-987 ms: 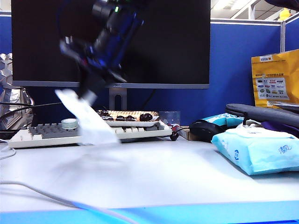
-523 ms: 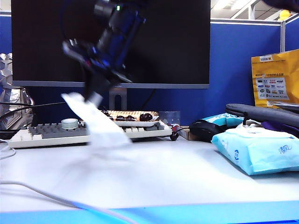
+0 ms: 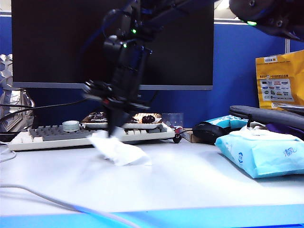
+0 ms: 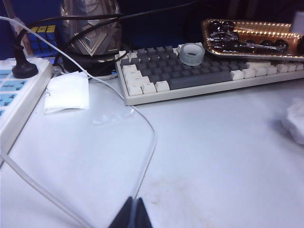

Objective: Use the wet wipes on the table to wipe the cherry juice off the table, then put the wipes back on the table.

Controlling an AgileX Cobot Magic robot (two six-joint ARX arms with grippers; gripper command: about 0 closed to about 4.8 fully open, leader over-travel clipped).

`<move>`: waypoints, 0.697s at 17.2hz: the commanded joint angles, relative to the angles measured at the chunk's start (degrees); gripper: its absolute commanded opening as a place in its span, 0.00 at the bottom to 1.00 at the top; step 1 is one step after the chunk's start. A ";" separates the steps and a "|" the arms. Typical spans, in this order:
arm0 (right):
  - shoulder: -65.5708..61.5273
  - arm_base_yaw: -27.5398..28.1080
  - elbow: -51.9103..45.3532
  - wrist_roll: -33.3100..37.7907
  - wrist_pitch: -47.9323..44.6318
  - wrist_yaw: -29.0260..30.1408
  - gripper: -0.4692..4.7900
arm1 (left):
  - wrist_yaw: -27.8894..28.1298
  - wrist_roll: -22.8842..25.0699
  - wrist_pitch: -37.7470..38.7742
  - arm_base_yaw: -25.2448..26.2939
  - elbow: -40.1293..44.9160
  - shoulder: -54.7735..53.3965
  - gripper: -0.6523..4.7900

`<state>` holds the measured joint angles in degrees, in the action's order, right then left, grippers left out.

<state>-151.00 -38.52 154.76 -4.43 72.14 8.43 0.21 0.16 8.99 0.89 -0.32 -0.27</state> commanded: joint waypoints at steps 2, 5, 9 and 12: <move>0.11 0.92 0.15 -0.37 3.82 -7.82 0.08 | -0.04 -0.17 0.74 0.02 0.02 0.17 0.11; -1.75 0.94 -0.11 1.31 6.84 -11.10 0.08 | -0.02 -0.17 0.74 0.02 0.02 0.17 0.11; -2.95 -0.74 -3.65 1.49 6.91 3.02 0.08 | -0.02 -0.17 0.74 0.02 0.02 0.17 0.11; -2.95 -3.13 -3.96 -1.31 6.91 12.15 0.08 | -0.02 -0.17 0.74 0.02 0.02 0.17 0.11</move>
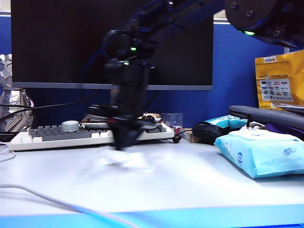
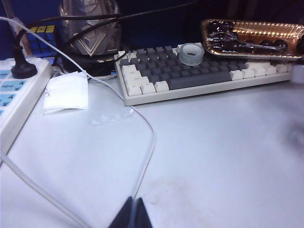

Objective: Use the wet wipes on the table to wipe the cherry juice off the table, then put the wipes back on the table.

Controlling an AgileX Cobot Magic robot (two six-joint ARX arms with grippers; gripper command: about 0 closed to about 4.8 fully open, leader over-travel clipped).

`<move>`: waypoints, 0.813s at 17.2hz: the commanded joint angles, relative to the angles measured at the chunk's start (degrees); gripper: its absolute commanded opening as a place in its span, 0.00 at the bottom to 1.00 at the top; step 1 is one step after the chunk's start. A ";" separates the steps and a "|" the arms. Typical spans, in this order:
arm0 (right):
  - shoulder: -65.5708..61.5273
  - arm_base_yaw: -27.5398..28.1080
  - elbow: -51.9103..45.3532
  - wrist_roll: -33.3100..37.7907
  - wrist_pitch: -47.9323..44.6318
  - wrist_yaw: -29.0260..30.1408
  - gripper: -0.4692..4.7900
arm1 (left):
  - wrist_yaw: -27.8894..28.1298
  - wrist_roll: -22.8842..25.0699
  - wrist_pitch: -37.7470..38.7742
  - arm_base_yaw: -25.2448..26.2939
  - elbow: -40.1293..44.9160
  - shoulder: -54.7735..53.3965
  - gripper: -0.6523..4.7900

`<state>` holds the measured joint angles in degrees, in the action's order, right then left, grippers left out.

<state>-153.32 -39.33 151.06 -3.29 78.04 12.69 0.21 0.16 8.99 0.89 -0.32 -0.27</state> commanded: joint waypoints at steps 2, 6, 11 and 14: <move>-0.74 -3.61 -0.26 -3.32 -0.13 3.74 0.08 | -0.02 -0.17 0.74 0.02 0.02 0.17 0.11; -2.19 -1.60 -0.26 -2.36 -6.19 -18.29 0.08 | -0.02 -0.17 0.74 0.02 0.02 0.17 0.11; -2.51 2.97 -0.17 0.70 -14.49 -9.68 0.08 | -0.02 -0.17 0.74 0.02 0.02 0.17 0.11; -2.64 1.36 -0.20 -1.77 -13.86 14.01 0.08 | -0.02 -0.17 0.74 0.02 0.02 0.17 0.11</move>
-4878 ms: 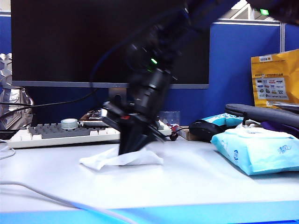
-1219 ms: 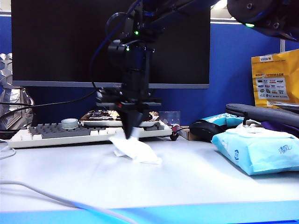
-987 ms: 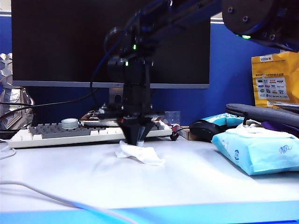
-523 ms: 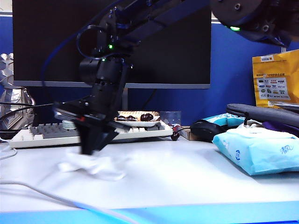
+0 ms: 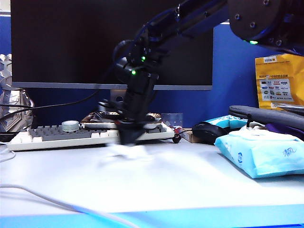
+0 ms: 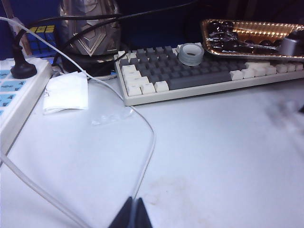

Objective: Use the wet wipes on the table to wipe the cherry juice off the table, then put the wipes back on the table.

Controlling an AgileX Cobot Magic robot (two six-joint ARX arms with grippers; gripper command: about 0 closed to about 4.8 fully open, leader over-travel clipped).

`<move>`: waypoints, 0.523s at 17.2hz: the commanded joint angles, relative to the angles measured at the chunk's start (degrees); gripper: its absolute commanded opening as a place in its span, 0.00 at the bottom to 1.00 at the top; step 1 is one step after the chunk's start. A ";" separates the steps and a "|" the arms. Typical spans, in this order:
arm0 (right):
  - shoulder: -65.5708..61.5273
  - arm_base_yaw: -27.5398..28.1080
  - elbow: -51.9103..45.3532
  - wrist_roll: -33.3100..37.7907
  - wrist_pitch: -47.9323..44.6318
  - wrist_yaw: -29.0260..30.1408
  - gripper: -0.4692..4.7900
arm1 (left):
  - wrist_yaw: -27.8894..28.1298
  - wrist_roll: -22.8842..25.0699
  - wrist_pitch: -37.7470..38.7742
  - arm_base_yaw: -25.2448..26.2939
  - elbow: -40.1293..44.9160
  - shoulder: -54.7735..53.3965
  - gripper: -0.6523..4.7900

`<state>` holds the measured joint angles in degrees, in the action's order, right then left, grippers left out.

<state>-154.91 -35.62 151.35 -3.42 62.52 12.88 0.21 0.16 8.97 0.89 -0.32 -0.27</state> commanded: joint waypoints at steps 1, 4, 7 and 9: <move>-1.05 -3.10 -0.46 -2.49 1.66 14.47 0.08 | -0.02 -0.17 0.76 0.02 0.02 0.17 0.11; -1.09 -4.68 -0.48 -2.49 0.59 0.72 0.08 | -0.02 -0.17 0.76 0.02 0.02 0.17 0.11; -1.29 -3.08 -0.48 -1.07 -0.59 -14.56 0.08 | -0.04 -0.17 0.76 0.02 0.02 0.17 0.11; -1.27 -0.68 -0.46 -1.11 -2.82 -14.03 0.08 | -0.04 -0.17 0.76 0.02 0.02 0.17 0.11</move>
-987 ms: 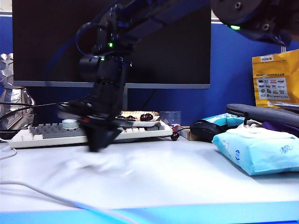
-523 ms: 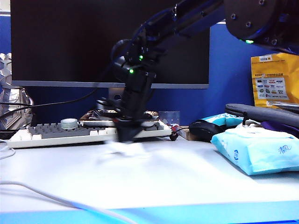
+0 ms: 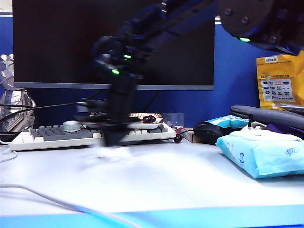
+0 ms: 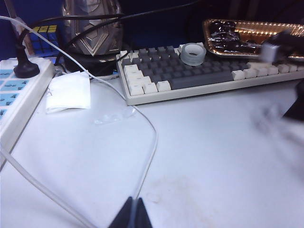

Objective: Use the wet wipes on the table to wipe the cherry juice off the table, then put the wipes back on the table.

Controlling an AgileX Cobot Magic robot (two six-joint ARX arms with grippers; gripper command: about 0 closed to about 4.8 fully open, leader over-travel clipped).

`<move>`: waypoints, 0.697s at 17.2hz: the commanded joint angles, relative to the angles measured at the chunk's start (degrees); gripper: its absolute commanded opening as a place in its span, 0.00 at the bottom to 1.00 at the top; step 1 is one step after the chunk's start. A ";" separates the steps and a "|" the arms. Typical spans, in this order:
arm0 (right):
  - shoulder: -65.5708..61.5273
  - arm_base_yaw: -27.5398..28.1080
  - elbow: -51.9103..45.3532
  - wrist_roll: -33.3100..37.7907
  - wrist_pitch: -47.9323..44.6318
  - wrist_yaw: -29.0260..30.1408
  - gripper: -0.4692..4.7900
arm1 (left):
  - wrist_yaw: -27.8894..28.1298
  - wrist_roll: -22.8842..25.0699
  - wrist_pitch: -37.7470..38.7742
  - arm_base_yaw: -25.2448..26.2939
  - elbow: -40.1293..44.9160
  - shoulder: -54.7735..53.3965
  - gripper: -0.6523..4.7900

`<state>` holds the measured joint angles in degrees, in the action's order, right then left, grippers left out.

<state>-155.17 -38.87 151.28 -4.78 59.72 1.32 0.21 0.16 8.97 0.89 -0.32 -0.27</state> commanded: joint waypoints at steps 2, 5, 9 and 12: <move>-1.01 3.39 -0.04 -0.11 -0.22 3.43 0.08 | -0.02 -0.17 0.76 0.02 0.02 0.17 0.11; -0.96 2.14 0.55 -0.11 -0.85 13.16 0.08 | -0.02 -0.17 0.76 0.02 0.02 0.17 0.11; -1.01 -0.66 0.55 0.04 -1.38 25.53 0.08 | -0.04 -0.17 0.76 0.02 0.02 0.17 0.11; -1.03 -0.44 0.55 1.60 -1.25 9.79 0.08 | -0.02 -0.17 0.76 0.02 0.02 0.17 0.11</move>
<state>-156.33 -40.18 151.68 -3.73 58.50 19.99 0.21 0.16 8.97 0.89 -0.32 -0.27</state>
